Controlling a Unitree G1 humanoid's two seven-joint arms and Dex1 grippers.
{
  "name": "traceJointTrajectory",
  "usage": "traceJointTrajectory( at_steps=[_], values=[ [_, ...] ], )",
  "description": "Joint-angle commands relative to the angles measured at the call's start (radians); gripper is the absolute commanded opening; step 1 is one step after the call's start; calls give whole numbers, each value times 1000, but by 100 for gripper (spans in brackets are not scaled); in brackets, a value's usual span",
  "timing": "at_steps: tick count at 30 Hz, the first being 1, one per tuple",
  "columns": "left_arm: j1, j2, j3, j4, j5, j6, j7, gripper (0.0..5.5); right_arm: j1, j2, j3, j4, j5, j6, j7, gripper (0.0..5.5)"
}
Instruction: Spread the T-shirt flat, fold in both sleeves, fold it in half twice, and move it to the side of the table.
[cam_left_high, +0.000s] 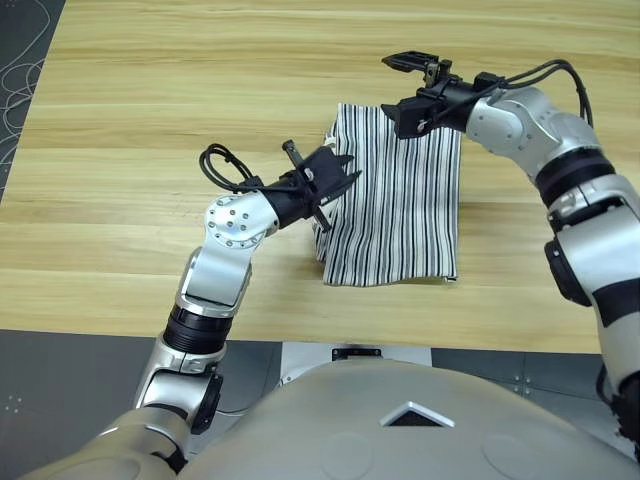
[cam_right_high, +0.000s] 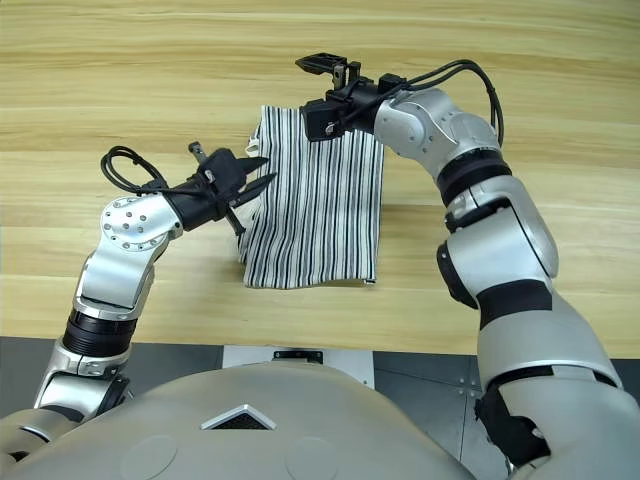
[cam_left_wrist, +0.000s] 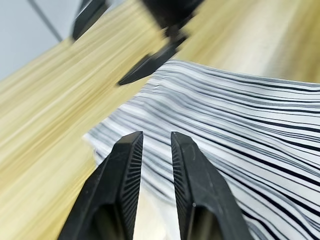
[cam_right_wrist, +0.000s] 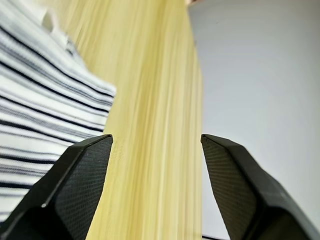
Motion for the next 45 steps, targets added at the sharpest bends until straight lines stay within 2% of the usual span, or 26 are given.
traceJointTrajectory(
  at_steps=[1,6,8,11,15,19,21,22,26,31,36,45],
  values=[
    [28,2,42,-117,-31,77,37,103,110,-72,-45,-166,72,11,86,327],
    [7,2,22,-192,-60,96,35,103,235,-103,-89,-372,153,84,181,327],
    [-40,-20,-16,-68,-60,-1,14,103,322,-108,-102,-459,206,122,222,327],
    [-137,-43,-40,304,-51,-215,-23,103,420,-115,-145,-498,286,132,236,327],
    [-210,41,43,636,-58,-606,-68,103,501,-218,-215,-508,341,-67,214,327],
    [-267,298,107,786,-8,-1095,-163,103,571,-456,-363,-520,96,-327,67,327],
    [-273,390,107,842,46,-1287,-167,103,619,-554,-440,-583,-146,-398,-83,327],
    [-269,437,92,866,118,-1384,-145,103,641,-604,-441,-612,-281,-394,-192,327],
    [-261,562,60,938,497,-1669,11,103,669,-742,-277,-660,-709,-288,-581,327],
    [-251,572,-18,989,773,-1765,171,103,628,-773,-74,-688,-931,-280,-763,327],
    [-307,524,-117,1076,884,-1778,309,103,545,-759,37,-691,-947,-309,-801,327],
    [-424,385,-266,1177,872,-1772,418,103,454,-669,107,-703,-839,-335,-709,327]
  ],
)
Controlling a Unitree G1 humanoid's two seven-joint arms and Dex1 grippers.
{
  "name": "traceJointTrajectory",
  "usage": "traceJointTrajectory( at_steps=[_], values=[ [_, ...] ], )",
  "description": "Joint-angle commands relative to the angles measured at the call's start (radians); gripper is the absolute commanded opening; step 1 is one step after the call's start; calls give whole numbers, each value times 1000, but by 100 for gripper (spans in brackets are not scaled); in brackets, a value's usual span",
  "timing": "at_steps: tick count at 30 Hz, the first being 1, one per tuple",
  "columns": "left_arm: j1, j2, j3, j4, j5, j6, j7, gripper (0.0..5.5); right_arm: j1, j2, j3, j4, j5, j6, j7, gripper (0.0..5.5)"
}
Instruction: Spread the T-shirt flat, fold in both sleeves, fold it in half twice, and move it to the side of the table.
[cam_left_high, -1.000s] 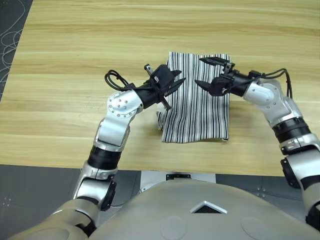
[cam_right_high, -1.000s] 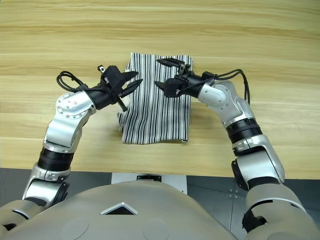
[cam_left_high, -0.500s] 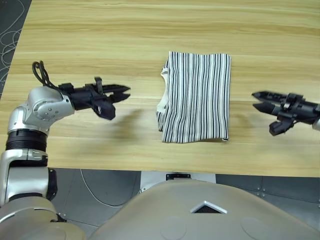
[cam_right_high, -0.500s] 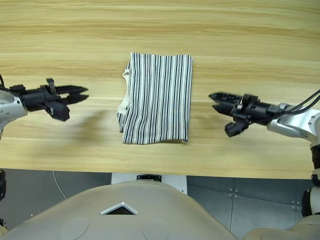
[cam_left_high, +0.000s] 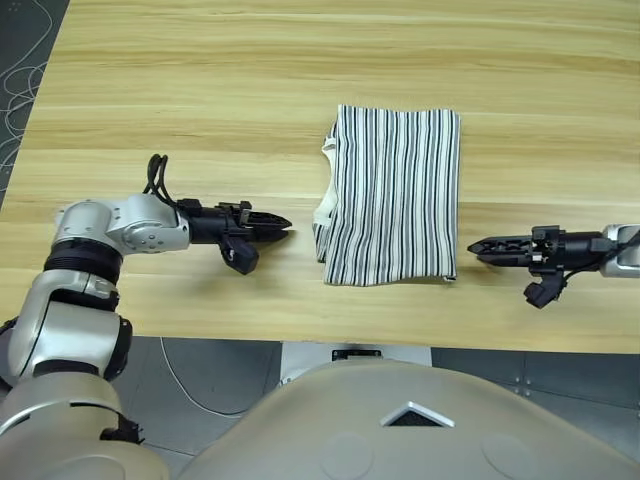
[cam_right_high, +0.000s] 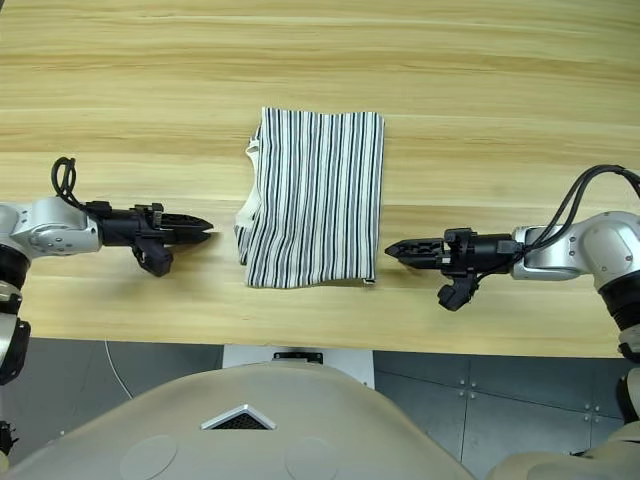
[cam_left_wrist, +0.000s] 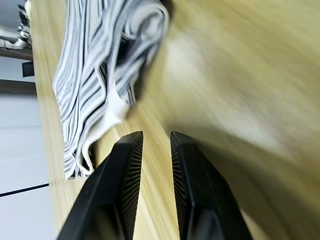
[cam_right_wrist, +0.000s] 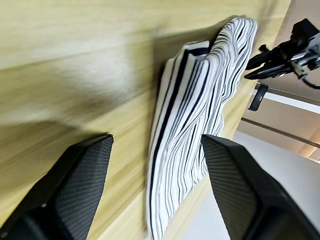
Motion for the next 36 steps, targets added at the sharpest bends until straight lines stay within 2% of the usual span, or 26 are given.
traceJointTrajectory(
  at_steps=[1,6,7,12,22,33,36],
  values=[
    [-23,-60,-60,26,-14,3,-7,103,-59,56,33,19,27,-16,55,327],
    [-32,-100,-103,47,-98,-6,-39,103,-91,95,67,56,30,-4,66,327],
    [-36,-103,-110,46,-105,-5,-43,122,-94,101,71,64,38,-5,67,332],
    [-48,-124,-134,47,-134,3,-54,201,-111,117,82,76,67,-1,79,421],
    [-32,-177,-177,17,-214,3,-94,201,-145,171,136,109,60,19,94,421],
    [-19,-198,-201,-8,-235,24,-135,201,-147,209,265,159,-20,104,2,421],
    [-39,-211,-212,13,-214,27,-132,151,-139,201,287,171,-17,121,-19,362]
  ],
)
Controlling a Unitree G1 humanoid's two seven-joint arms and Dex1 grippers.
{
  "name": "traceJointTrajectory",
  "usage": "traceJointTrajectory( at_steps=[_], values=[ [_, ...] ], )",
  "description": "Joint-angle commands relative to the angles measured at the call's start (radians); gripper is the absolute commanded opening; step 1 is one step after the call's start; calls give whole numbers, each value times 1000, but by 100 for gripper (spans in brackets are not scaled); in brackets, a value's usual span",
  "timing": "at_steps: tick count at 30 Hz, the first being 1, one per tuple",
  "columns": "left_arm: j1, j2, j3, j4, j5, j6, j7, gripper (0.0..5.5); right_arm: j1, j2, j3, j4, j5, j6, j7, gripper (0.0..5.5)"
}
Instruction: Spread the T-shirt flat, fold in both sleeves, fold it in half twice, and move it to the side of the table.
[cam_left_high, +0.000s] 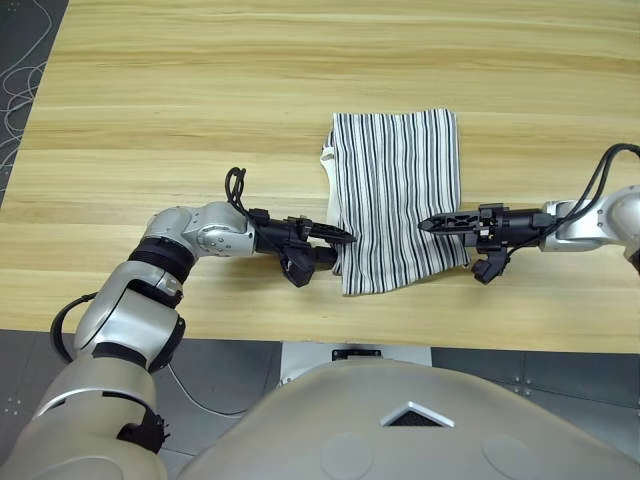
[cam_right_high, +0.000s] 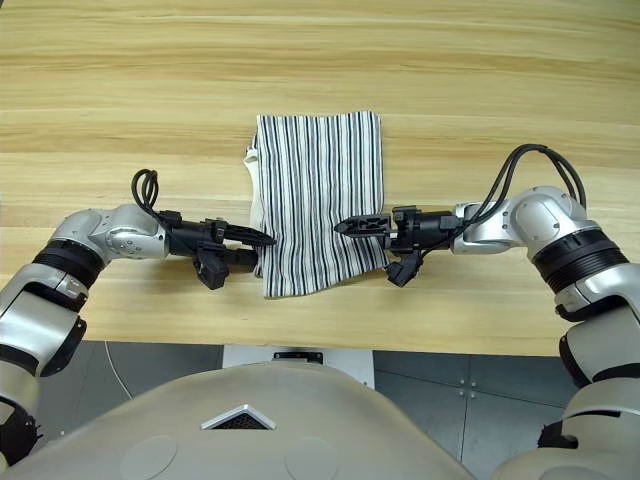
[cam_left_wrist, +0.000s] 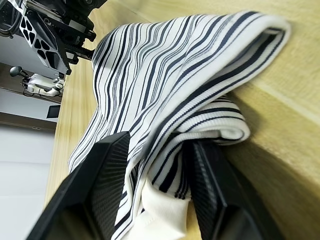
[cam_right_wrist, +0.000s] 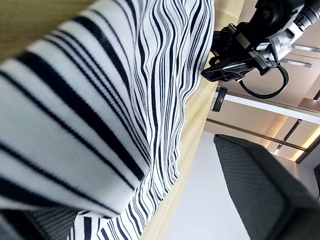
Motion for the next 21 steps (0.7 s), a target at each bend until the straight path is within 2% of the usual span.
traceJointTrajectory(
  at_steps=[1,7,10,12,15,17,21],
  values=[
    [-23,-20,-23,34,36,15,-14,130,54,2,76,40,-78,25,20,334],
    [-71,-78,-57,89,59,11,-10,40,125,-52,90,33,-79,89,-6,204],
    [-89,-90,-67,105,57,4,-12,10,136,-69,91,29,-75,102,-12,146],
    [-100,-96,-74,116,56,0,-12,10,147,-74,90,27,-70,111,-11,106],
    [-76,-77,-67,104,37,7,-13,10,99,-51,109,58,-87,97,-20,76],
    [-107,-100,-85,123,64,4,-11,10,154,-79,84,37,-37,116,0,60],
    [-116,-102,-90,116,96,16,9,10,175,-90,54,42,49,90,67,60]
  ],
)
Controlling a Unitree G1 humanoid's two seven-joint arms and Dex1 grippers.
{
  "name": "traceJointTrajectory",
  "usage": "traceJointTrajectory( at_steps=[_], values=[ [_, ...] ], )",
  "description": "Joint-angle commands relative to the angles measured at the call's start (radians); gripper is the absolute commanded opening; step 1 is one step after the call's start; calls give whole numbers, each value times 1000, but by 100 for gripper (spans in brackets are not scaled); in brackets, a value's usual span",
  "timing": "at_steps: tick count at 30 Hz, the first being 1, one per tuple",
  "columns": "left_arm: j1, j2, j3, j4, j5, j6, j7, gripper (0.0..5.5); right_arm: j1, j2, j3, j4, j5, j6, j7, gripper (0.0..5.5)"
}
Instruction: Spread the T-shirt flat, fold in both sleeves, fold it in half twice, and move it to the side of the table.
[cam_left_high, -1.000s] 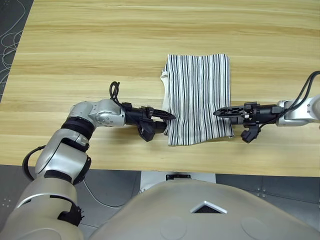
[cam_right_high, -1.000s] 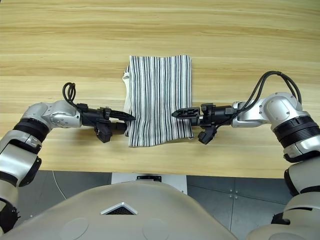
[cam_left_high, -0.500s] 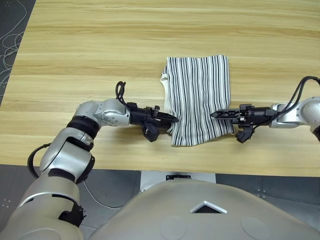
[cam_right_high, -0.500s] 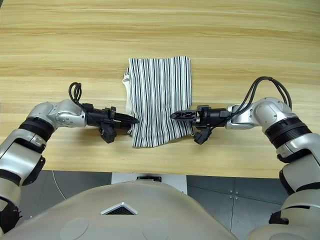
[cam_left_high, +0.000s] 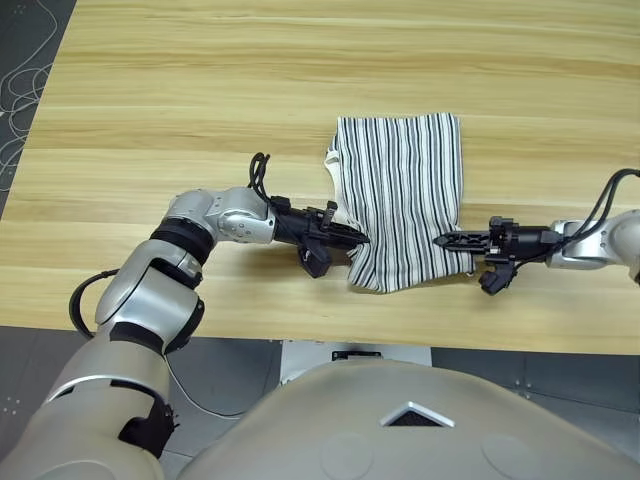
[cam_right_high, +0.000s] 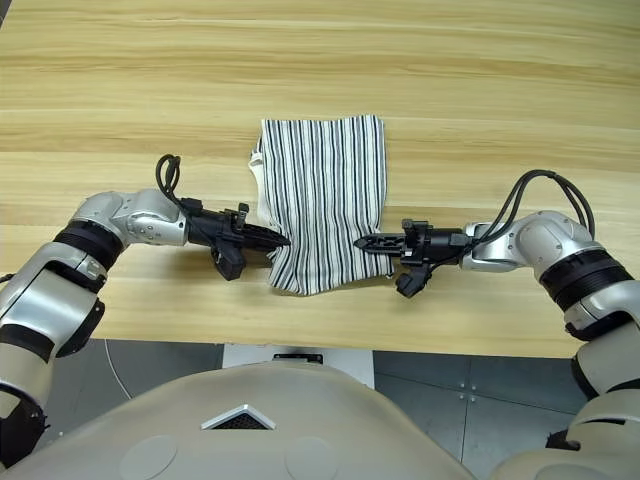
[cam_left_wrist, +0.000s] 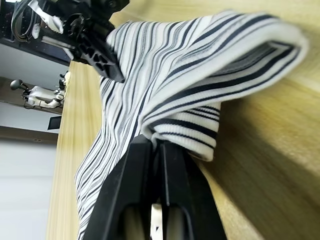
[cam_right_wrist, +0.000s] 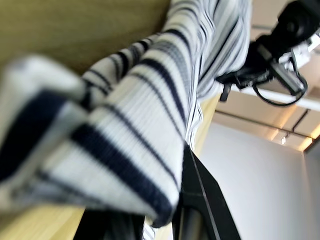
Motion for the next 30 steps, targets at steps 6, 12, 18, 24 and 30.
traceJointTrajectory(
  at_steps=[6,12,18,24,30],
  values=[
    [24,8,-27,47,3,75,-66,10,37,20,-20,141,266,-164,334,60],
    [101,19,-15,-46,-481,440,-687,10,54,54,-26,192,922,-214,754,60],
    [223,114,36,-521,-955,1032,-1021,10,82,50,-17,5,1606,98,1364,60],
    [277,242,60,-801,-1104,1365,-1170,10,97,73,-165,-75,1946,425,1741,60],
    [310,222,156,-867,-1163,1503,-1189,10,163,89,-296,-190,2052,738,1992,60]
  ],
)
